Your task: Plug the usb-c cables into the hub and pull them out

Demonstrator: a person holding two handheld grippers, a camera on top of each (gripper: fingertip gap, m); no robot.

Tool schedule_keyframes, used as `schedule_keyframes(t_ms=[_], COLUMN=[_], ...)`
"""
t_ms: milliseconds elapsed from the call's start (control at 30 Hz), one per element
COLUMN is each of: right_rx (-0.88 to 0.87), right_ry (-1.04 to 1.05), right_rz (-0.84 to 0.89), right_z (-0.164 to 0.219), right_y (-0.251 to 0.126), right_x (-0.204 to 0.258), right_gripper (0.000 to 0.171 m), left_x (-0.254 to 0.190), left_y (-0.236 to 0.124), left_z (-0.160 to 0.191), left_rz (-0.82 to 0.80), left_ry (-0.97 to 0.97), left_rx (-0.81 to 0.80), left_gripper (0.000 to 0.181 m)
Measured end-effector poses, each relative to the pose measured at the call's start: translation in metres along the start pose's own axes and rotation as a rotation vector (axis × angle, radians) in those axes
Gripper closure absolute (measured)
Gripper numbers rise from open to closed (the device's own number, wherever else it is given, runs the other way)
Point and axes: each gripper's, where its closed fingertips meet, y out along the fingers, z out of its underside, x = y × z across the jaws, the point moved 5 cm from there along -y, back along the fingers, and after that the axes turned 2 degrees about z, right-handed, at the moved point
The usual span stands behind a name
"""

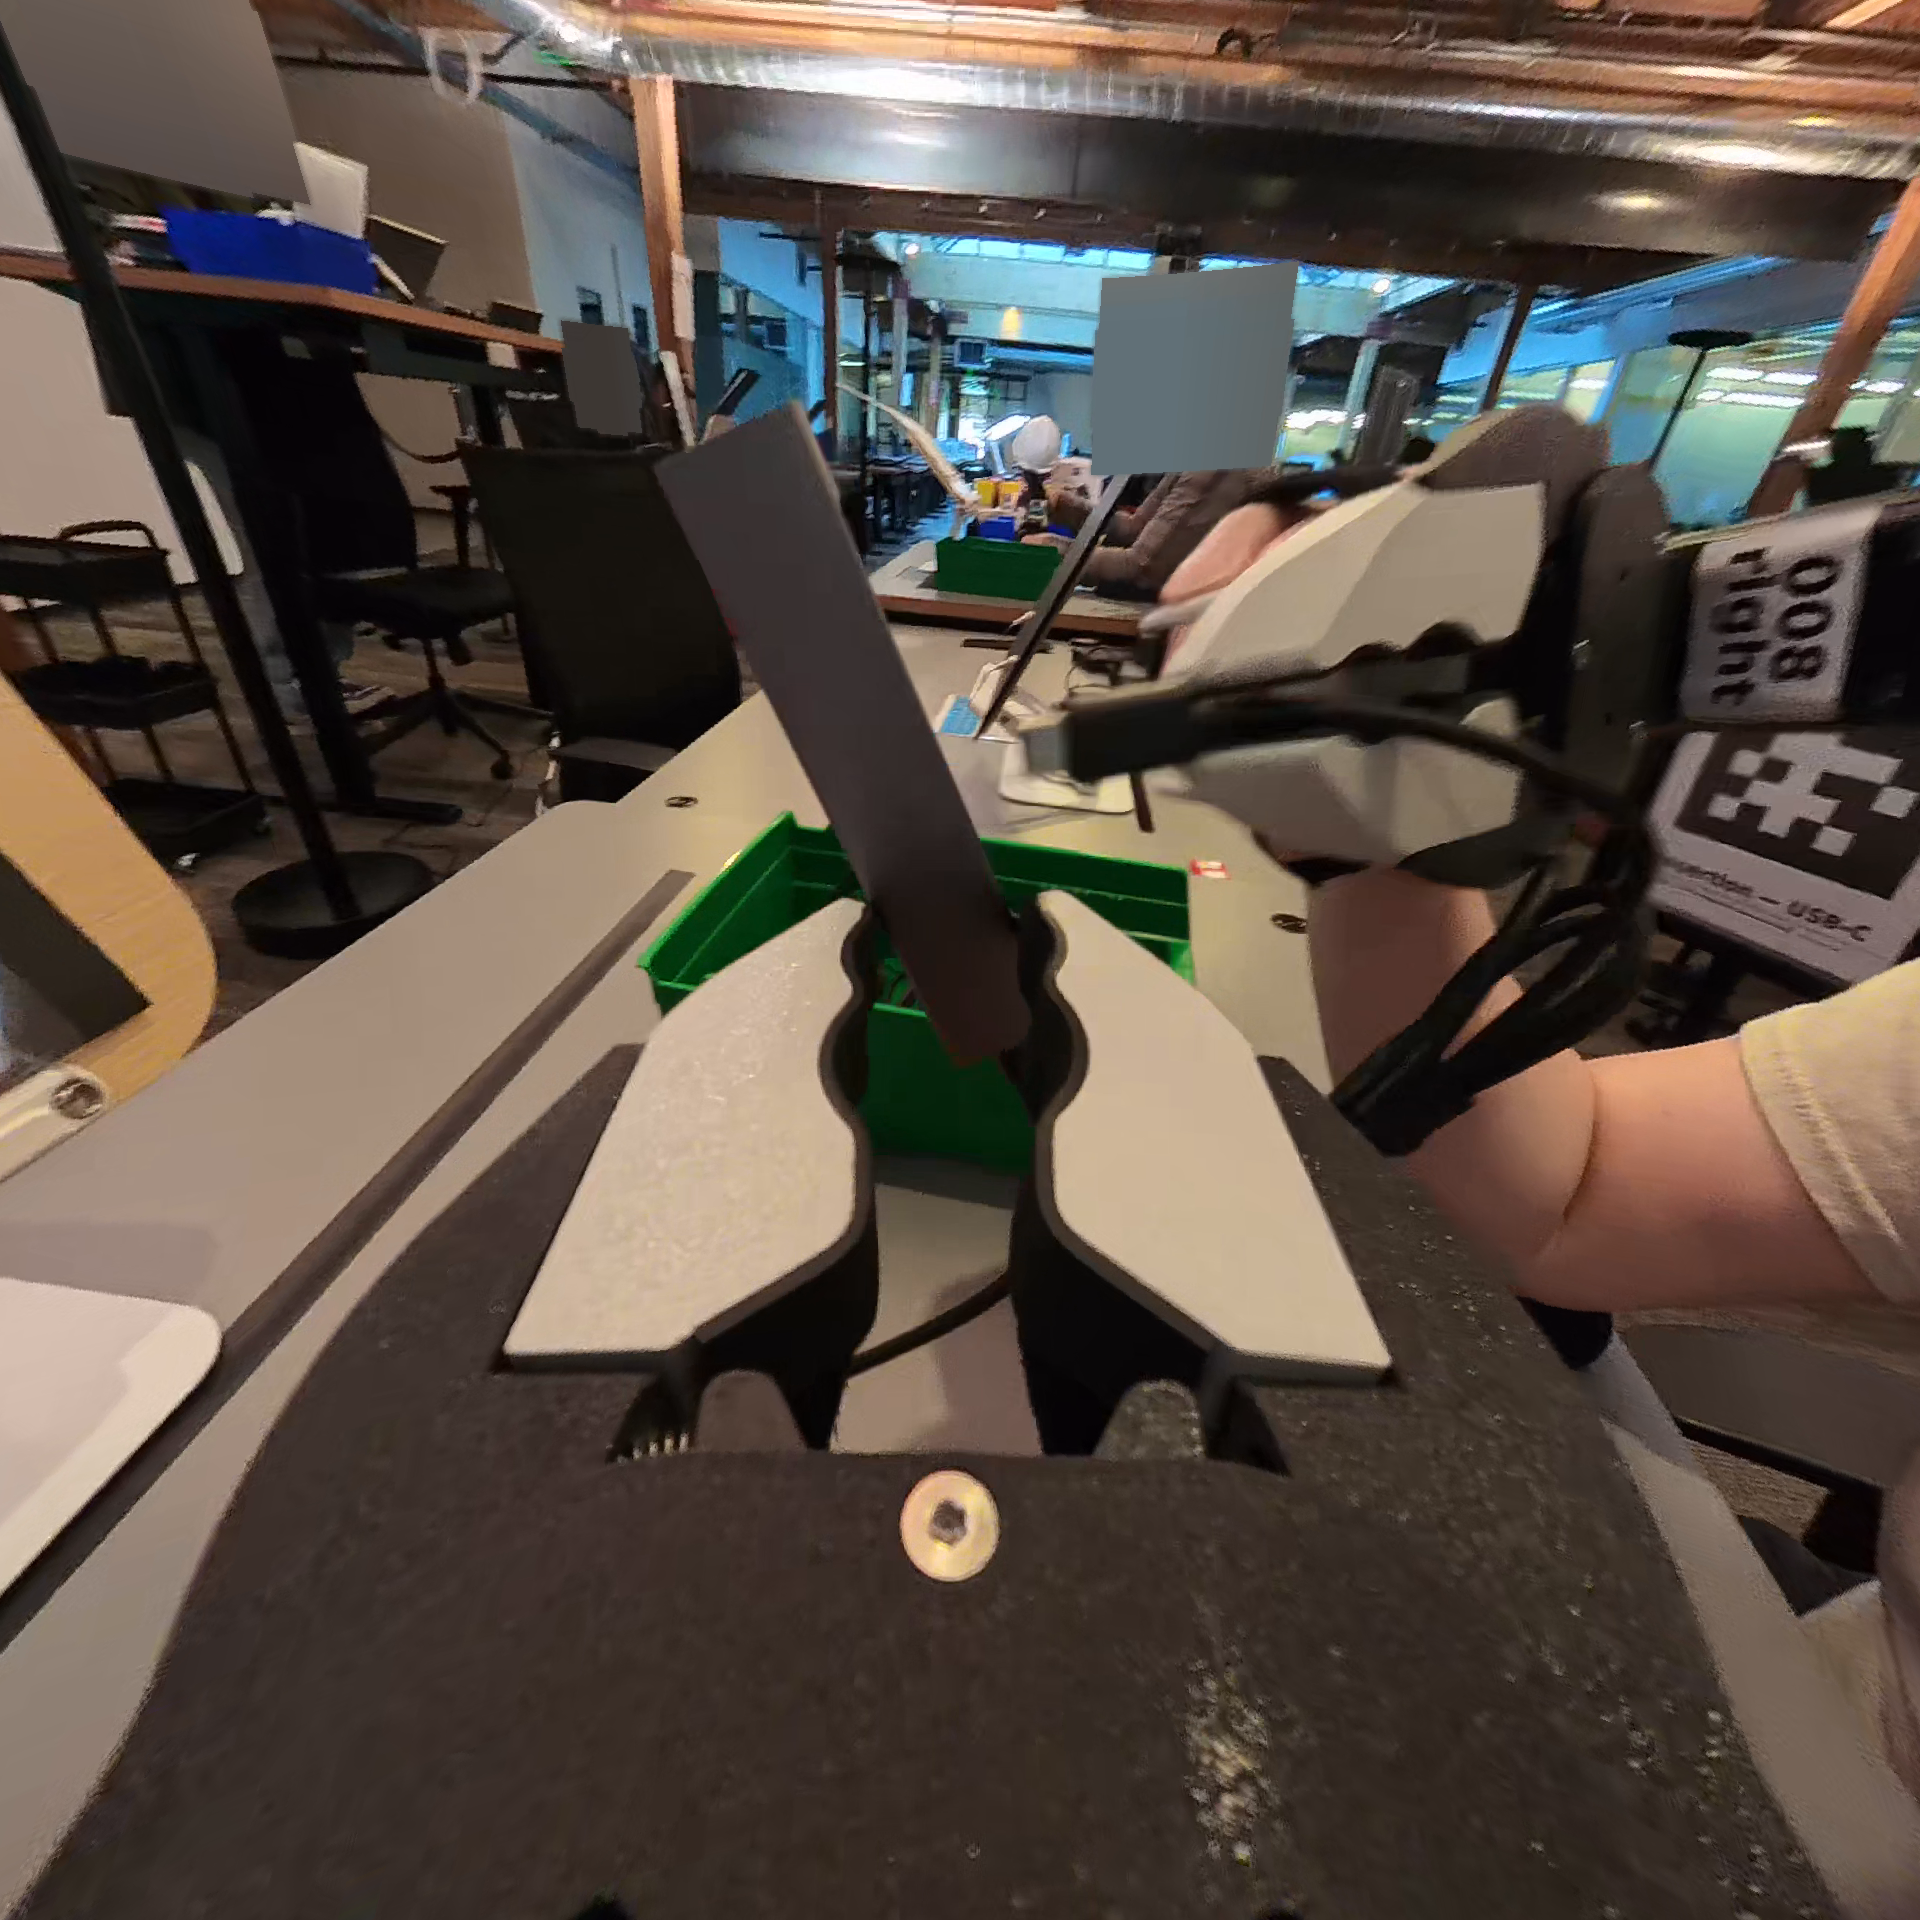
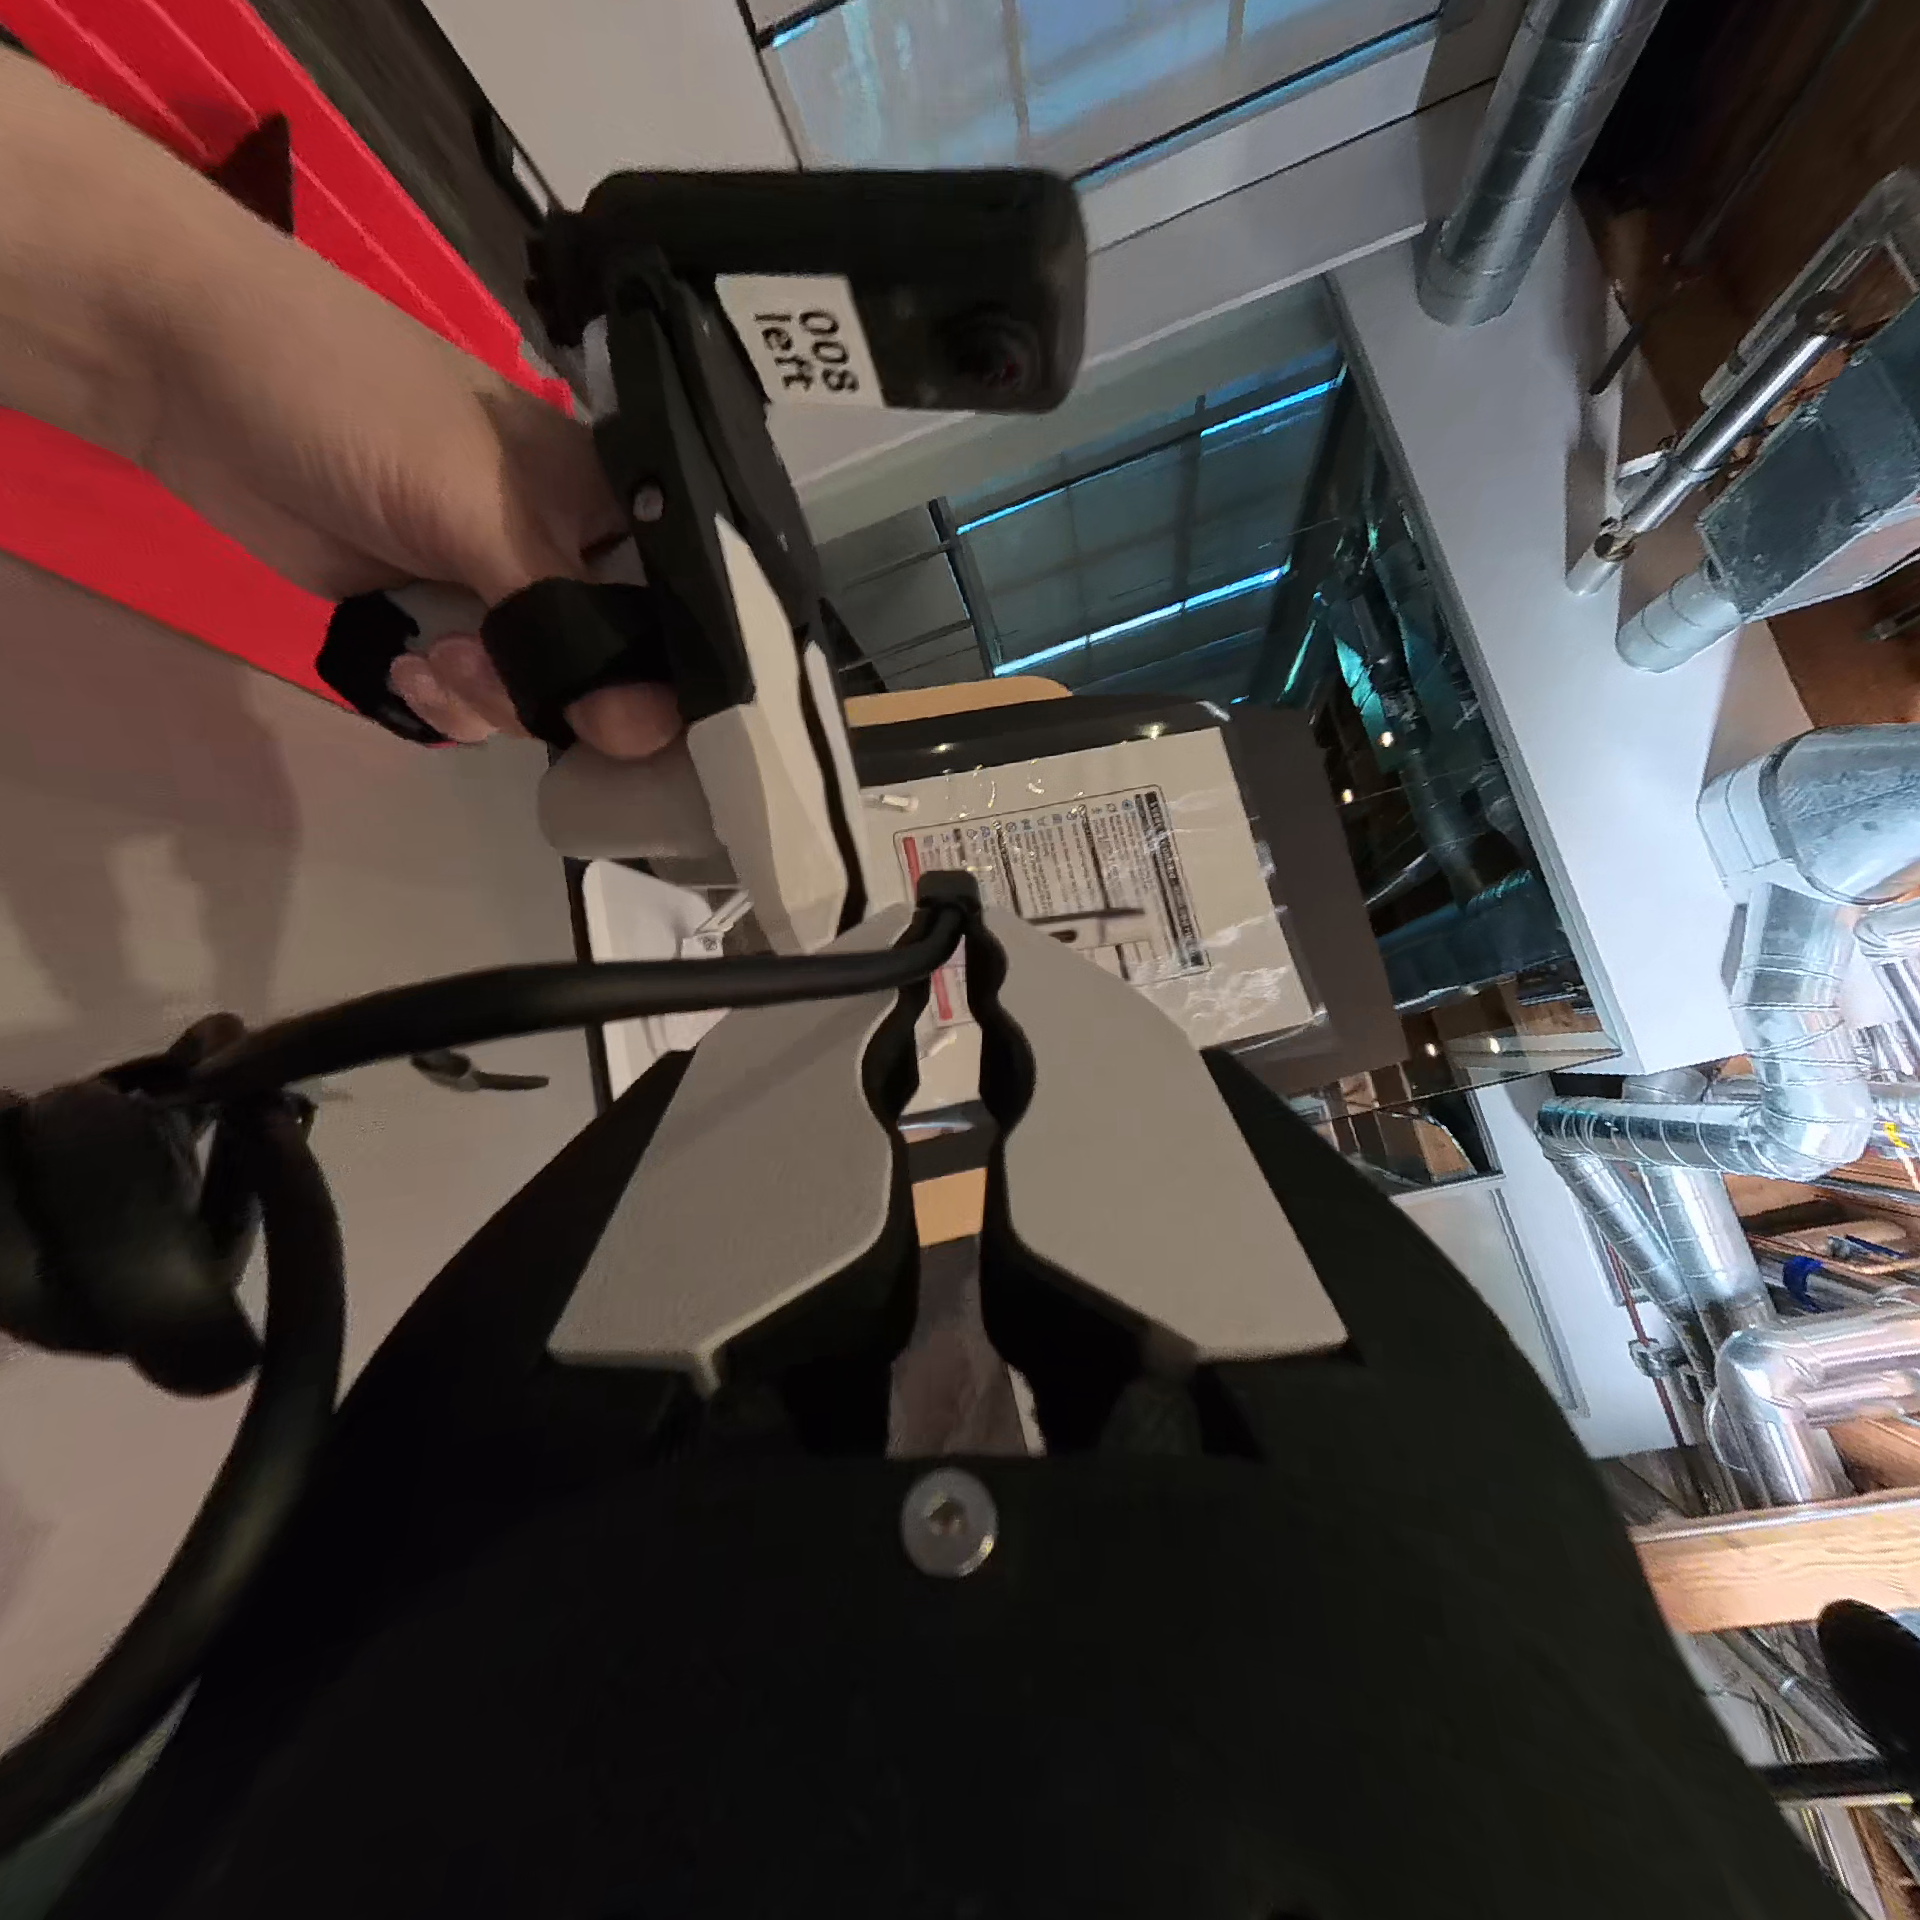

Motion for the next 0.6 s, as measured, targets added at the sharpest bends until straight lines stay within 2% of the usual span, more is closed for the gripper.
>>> schedule_keyframes(t_ms=[133,600], right_rx=[0.004,0.028], right_ry=[0.005,0.030], right_rz=[-0.027,-0.117], right_z=[0.000,0.008], right_y=[-0.011,-0.009], right_x=[-0.004,0.003], right_gripper=[0.164,0.164], left_x=[-0.001,-0.011], left_y=[-0.003,-0.002], left_z=[-0.001,-0.002], left_rz=[0.007,0.016], left_ry=[0.003,0.096], left_rx=[0.009,0.072], left_gripper=[0.156,0.157])
